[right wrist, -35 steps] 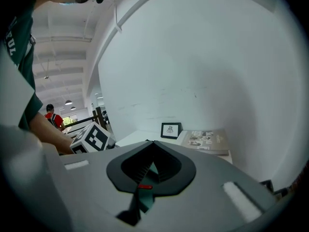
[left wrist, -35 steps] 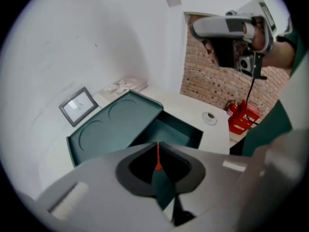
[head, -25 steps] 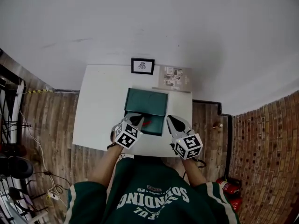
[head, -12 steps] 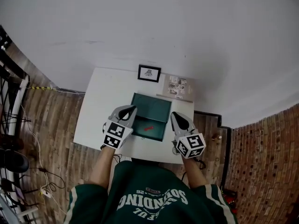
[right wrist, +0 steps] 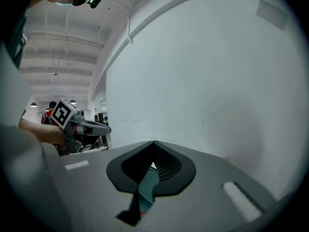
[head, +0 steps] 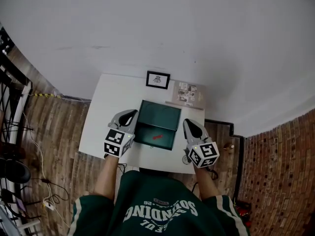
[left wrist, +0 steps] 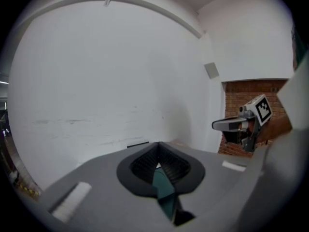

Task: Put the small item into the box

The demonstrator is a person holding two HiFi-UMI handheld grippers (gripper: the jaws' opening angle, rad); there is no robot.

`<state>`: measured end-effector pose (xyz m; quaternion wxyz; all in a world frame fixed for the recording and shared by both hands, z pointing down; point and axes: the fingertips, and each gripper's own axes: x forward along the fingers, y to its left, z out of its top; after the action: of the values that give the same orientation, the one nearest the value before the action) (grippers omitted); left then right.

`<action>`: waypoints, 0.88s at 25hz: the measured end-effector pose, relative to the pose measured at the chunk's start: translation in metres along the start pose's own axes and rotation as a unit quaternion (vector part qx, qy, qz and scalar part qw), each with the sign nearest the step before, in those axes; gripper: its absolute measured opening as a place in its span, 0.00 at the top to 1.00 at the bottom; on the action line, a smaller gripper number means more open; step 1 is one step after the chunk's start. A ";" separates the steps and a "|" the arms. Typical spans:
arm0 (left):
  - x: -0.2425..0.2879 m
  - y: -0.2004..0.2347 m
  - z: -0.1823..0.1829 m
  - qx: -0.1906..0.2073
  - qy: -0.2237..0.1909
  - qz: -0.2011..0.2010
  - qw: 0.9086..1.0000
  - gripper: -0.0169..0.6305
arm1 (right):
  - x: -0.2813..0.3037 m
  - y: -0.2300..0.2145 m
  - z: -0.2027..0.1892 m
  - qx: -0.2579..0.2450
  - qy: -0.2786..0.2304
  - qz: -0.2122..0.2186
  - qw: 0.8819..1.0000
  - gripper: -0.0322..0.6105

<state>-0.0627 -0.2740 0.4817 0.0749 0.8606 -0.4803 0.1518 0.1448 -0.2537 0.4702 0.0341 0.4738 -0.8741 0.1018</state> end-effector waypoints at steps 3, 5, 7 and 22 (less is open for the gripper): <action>-0.002 -0.002 0.002 -0.003 -0.007 -0.005 1.000 0.89 | -0.002 0.001 -0.001 0.001 -0.001 -0.003 1.000 0.95; -0.004 -0.004 0.005 -0.003 -0.014 -0.010 1.000 0.89 | -0.004 0.003 -0.001 0.000 -0.003 -0.004 1.000 0.95; -0.005 -0.006 0.005 -0.006 -0.019 -0.015 1.000 0.89 | -0.005 0.005 -0.001 -0.002 -0.004 -0.004 1.000 0.95; -0.001 -0.017 0.009 -0.013 -0.032 -0.032 0.999 0.89 | -0.009 0.007 -0.004 -0.001 0.000 -0.002 1.000 0.95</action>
<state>-0.0468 -0.2667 0.4734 0.0761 0.8788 -0.4566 0.1156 0.1436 -0.2415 0.4719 0.0348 0.4755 -0.8731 0.1014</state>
